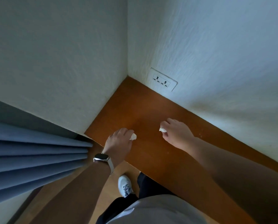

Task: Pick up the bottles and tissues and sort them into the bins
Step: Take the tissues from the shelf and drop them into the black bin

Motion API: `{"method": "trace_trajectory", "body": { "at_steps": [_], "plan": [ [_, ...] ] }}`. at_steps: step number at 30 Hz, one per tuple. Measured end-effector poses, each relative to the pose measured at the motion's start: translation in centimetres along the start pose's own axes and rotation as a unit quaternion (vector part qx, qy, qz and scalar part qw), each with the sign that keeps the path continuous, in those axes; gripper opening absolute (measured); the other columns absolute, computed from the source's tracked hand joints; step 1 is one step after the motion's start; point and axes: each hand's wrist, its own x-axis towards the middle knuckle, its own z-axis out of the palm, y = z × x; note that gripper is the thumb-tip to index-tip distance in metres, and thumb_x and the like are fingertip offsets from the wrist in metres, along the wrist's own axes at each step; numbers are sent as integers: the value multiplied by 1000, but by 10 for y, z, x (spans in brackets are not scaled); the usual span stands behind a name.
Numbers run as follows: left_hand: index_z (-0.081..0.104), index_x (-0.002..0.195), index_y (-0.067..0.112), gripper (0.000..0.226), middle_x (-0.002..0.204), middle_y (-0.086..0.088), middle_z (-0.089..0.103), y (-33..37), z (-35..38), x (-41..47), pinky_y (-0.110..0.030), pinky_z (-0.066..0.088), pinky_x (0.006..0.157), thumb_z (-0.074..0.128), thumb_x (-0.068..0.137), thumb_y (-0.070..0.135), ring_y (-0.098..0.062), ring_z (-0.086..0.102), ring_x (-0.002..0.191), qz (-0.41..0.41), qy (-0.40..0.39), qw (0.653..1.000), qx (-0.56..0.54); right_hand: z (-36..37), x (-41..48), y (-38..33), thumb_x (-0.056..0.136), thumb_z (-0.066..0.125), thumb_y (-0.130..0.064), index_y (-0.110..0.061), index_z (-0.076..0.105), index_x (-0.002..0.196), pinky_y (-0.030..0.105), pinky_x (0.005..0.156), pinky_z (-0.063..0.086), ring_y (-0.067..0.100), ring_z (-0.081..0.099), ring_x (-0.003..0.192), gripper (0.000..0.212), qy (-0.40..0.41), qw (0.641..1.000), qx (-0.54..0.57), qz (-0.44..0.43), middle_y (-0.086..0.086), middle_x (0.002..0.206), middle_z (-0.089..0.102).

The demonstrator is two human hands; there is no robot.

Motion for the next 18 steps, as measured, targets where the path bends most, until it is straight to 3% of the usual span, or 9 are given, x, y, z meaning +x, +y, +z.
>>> {"method": "trace_trajectory", "body": {
  "at_steps": [3, 5, 11, 18],
  "plan": [
    [63, 121, 19, 34, 110, -1, 64, -1, -11, -14, -26, 45, 71, 67, 87, 17, -20, 64, 92, 21, 48, 998, -27, -12, -19, -8, 91, 56, -32, -24, 54, 115, 24, 67, 51, 7, 51, 78, 25, 24, 1000, 6, 13, -8, 97, 53],
    [66, 117, 17, 33, 106, -2, 66, -1, -21, -24, -23, 43, 68, 72, 84, 16, -20, 65, 86, 38, 81, 995, -42, -22, -33, -13, 91, 56, -33, -25, 55, 115, 22, 68, 52, 8, 52, 79, 24, 45, 999, 8, 20, -9, 98, 54],
    [63, 118, 19, 32, 109, 1, 63, 18, -47, -48, -31, 55, 69, 68, 88, 29, -16, 62, 88, 48, 118, 985, -113, -50, -81, -30, 92, 57, -32, -26, 57, 113, 20, 69, 51, 6, 53, 81, 22, 114, 990, 51, 67, -10, 101, 58],
    [60, 122, 22, 35, 113, 5, 61, 60, -55, -66, -25, 52, 77, 69, 89, 30, -10, 58, 95, 78, 98, 983, -135, -60, -143, -45, 89, 61, -31, -24, 57, 112, 23, 70, 52, 7, 54, 81, 24, 181, 968, 115, 128, -11, 101, 59]
  ]
}}
